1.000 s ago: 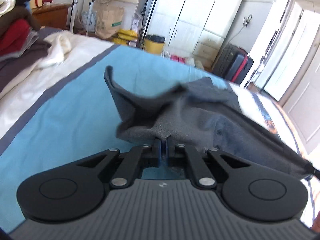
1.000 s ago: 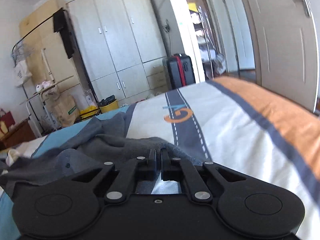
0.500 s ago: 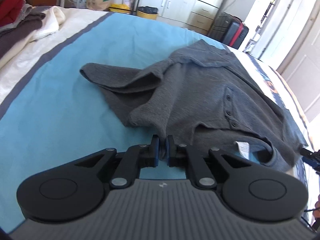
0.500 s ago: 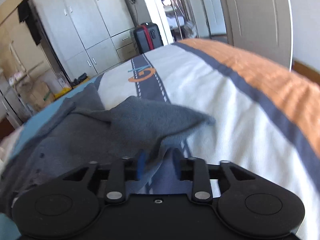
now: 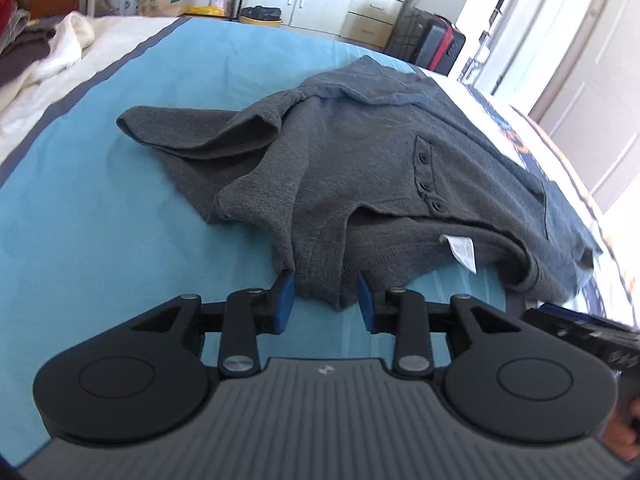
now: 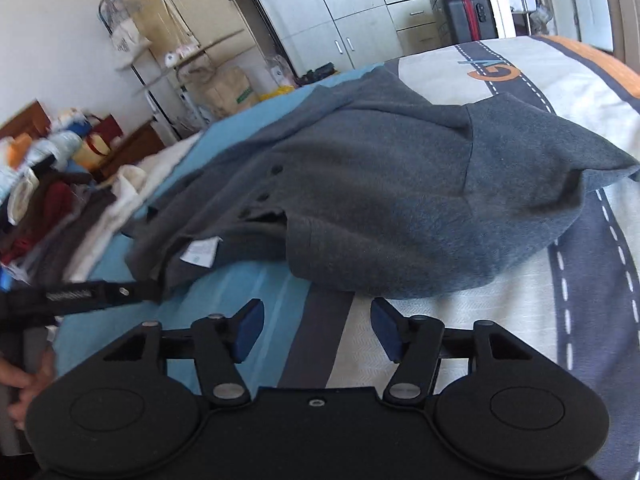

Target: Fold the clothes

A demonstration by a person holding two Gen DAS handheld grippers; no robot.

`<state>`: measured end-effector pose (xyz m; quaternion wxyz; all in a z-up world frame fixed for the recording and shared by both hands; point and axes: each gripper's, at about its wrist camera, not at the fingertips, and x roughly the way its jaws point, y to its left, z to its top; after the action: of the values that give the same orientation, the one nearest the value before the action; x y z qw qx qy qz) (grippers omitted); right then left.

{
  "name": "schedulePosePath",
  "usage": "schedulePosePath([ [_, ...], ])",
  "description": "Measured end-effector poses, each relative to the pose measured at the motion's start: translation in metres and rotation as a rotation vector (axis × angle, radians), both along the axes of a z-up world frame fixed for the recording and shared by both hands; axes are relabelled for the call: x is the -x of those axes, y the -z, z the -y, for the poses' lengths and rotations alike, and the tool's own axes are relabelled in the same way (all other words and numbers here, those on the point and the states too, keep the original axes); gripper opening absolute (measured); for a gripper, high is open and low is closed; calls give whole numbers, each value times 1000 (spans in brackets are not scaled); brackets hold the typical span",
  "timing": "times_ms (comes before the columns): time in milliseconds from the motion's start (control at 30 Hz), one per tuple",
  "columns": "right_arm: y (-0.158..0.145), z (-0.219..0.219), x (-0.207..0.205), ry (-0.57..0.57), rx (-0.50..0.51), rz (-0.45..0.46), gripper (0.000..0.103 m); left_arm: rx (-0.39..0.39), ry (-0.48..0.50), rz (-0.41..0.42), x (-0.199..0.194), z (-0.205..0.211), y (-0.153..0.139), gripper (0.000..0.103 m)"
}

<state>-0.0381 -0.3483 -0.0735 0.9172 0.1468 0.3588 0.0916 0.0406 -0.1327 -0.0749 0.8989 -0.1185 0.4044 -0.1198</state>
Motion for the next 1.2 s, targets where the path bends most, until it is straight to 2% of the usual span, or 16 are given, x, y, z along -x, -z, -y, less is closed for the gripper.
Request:
schedulePosePath([
  [67,3,-6,-10,49,41,37,72,12,-9,-7,-5,0,3,35],
  [200,1,-1,-22,172,-7,41,68,19,-17,-6,-8,-1,5,35],
  [233,-1,1,-22,190,-4,51,60,24,-19,-6,-9,-1,5,35],
  [267,-4,3,-22,209,-2,61,34,29,-24,-8,-10,-2,5,35],
  [300,-6,4,-22,216,15,66,15,34,-28,-10,-11,-2,5,35],
  [467,-19,8,-15,204,80,140,14,43,-39,-1,-25,0,7,32],
  [500,-21,6,-14,191,108,152,14,41,-38,0,-28,2,8,22],
  [533,-23,5,-13,176,141,155,13,32,-38,5,-29,2,6,2],
  [600,-27,3,-12,146,171,146,12,11,-36,16,-30,4,1,2],
  [667,-40,8,-9,126,128,123,11,20,-38,63,-21,-1,-18,2],
  [767,-67,22,7,53,11,132,12,87,-17,109,-6,-14,-51,1],
  [800,-70,24,9,29,11,113,12,106,-4,108,-2,-18,-58,1],
  [933,-49,34,3,54,77,-56,12,91,24,-14,-9,-21,-34,1],
  [1067,-45,17,7,19,191,-68,14,25,17,-85,-13,-20,-7,2],
  [1167,-47,4,10,-25,292,-77,18,19,17,-100,-11,-22,-7,4],
  [1200,-49,4,12,-34,301,-78,25,15,19,-94,-10,-23,-9,4],
])
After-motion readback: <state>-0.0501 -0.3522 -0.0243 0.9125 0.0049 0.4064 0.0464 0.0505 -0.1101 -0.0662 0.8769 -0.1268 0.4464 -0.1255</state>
